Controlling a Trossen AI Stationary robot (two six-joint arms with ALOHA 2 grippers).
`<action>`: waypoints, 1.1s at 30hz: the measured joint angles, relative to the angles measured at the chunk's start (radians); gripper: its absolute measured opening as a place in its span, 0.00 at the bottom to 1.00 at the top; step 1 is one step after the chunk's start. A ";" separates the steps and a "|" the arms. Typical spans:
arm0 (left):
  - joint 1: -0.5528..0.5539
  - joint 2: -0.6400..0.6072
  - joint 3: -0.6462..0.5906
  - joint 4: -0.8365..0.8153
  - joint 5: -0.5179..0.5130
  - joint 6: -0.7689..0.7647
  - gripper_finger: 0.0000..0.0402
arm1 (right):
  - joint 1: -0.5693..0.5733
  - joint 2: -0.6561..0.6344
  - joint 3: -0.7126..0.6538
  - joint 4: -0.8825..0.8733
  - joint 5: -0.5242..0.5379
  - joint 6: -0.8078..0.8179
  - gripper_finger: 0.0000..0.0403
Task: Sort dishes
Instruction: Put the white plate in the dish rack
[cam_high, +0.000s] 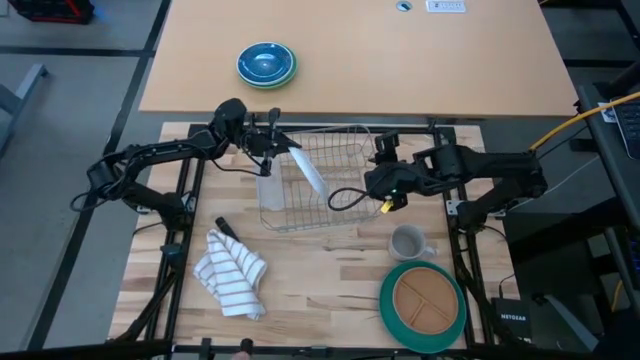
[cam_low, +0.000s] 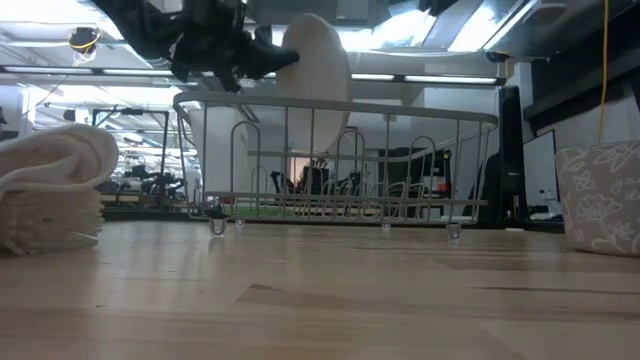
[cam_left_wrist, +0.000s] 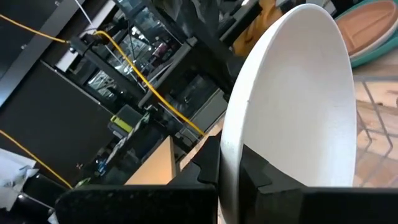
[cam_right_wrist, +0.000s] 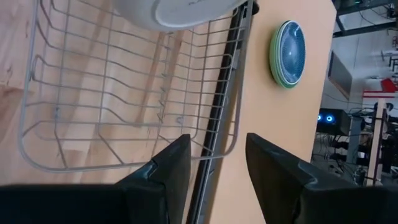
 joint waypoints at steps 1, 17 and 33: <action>0.004 0.008 0.000 0.002 0.000 0.005 0.01 | 0.000 0.000 -0.010 0.003 0.000 0.000 0.39; 0.013 0.169 0.106 -0.048 0.029 0.087 0.01 | 0.000 0.000 -0.100 0.076 0.000 -0.001 0.39; 0.110 0.168 0.109 -0.138 0.227 0.088 0.01 | 0.000 0.000 -0.100 0.079 0.001 0.000 0.39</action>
